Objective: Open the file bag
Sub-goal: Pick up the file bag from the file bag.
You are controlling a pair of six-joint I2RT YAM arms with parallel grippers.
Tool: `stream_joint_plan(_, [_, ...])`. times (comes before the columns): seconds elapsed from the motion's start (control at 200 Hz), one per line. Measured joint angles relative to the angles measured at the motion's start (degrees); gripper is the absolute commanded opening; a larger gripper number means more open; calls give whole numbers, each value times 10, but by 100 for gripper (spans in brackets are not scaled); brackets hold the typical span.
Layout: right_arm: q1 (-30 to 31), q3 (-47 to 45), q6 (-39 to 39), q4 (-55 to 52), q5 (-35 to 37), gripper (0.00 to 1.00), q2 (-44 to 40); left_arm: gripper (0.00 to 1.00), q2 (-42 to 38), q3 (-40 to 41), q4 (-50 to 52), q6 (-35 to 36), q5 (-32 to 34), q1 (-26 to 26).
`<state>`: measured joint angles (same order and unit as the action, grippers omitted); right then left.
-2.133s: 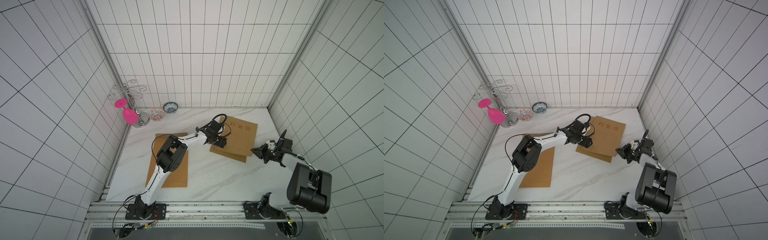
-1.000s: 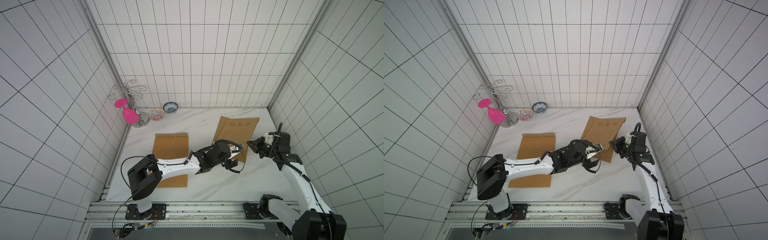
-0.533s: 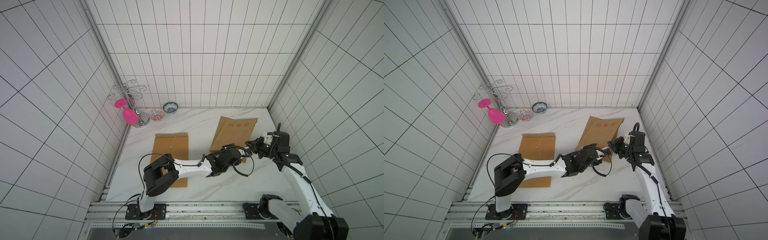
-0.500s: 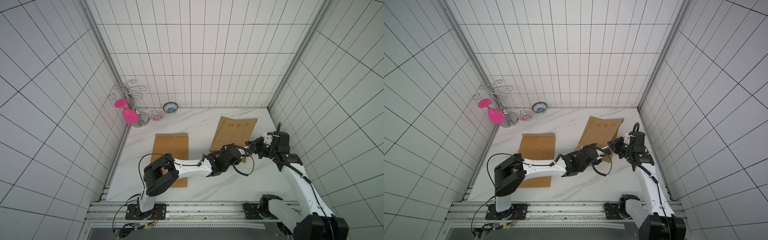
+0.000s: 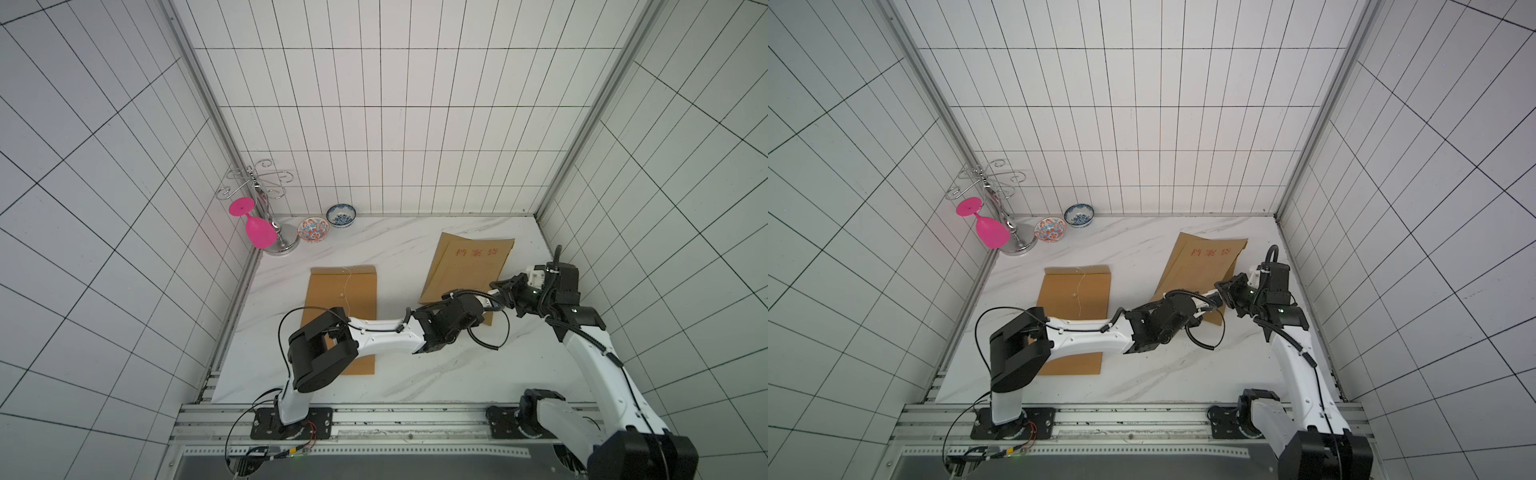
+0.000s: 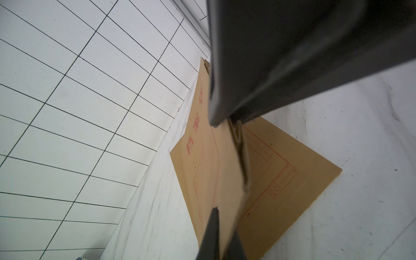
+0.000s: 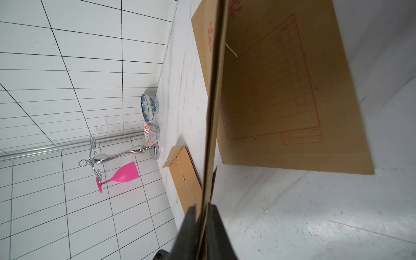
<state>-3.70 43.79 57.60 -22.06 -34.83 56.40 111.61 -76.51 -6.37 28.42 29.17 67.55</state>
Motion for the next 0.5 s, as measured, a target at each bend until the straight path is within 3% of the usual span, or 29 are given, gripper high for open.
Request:
stream_joint_plan(0.045, [0,9,-5,-5,0,63,0,0,0,0,2,-8,-1,-3])
stream_joint_plan(0.11, [-7,27,-18,-15,4,72,0,0,-5,0,10,-27,-9,-11])
stream_joint_plan(0.31, [-59,85,-67,-33,35,78,-14,0,-94,3,44,-95,-55,-64])
stream_joint_plan(0.505, [-72,114,-135,-38,68,82,-48,0,-216,8,40,-116,-67,-91])
